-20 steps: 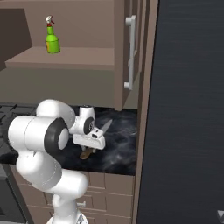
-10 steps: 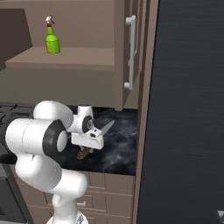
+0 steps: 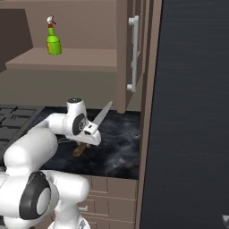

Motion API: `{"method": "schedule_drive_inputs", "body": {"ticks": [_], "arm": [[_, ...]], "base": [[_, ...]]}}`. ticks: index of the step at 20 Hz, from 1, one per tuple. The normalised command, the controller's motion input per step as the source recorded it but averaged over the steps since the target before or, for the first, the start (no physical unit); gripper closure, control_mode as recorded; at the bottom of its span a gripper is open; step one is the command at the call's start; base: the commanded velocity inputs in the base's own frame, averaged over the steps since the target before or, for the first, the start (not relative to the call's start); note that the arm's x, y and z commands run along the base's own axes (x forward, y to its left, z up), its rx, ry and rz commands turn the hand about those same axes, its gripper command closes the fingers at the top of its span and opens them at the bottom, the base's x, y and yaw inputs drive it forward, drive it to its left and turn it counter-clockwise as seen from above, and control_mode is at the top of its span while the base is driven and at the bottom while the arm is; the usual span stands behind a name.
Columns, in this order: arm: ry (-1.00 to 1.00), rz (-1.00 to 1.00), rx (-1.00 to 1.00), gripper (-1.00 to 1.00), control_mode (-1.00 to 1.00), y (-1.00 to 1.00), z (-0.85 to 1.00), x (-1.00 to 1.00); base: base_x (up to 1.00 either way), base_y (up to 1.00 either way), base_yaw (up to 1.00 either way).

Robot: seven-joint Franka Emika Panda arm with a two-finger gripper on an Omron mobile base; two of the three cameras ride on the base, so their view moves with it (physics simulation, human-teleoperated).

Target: Move the cutting board and knife to the sink. Then move spray from the cabinet to the counter.

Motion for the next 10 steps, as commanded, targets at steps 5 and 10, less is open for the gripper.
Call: {"method": "schedule_drive_inputs", "body": {"ticks": [5, 10], "arm": [[-0.01, 0.0, 0.0, 1.0, -1.0, 0.18, 1.0, -0.02], [0.07, 0.0, 0.0, 1.0, -1.0, 0.12, 0.9, -0.18]], "base": [[0.0, 0.0, 0.0], [0.0, 0.0, 0.0]]}}
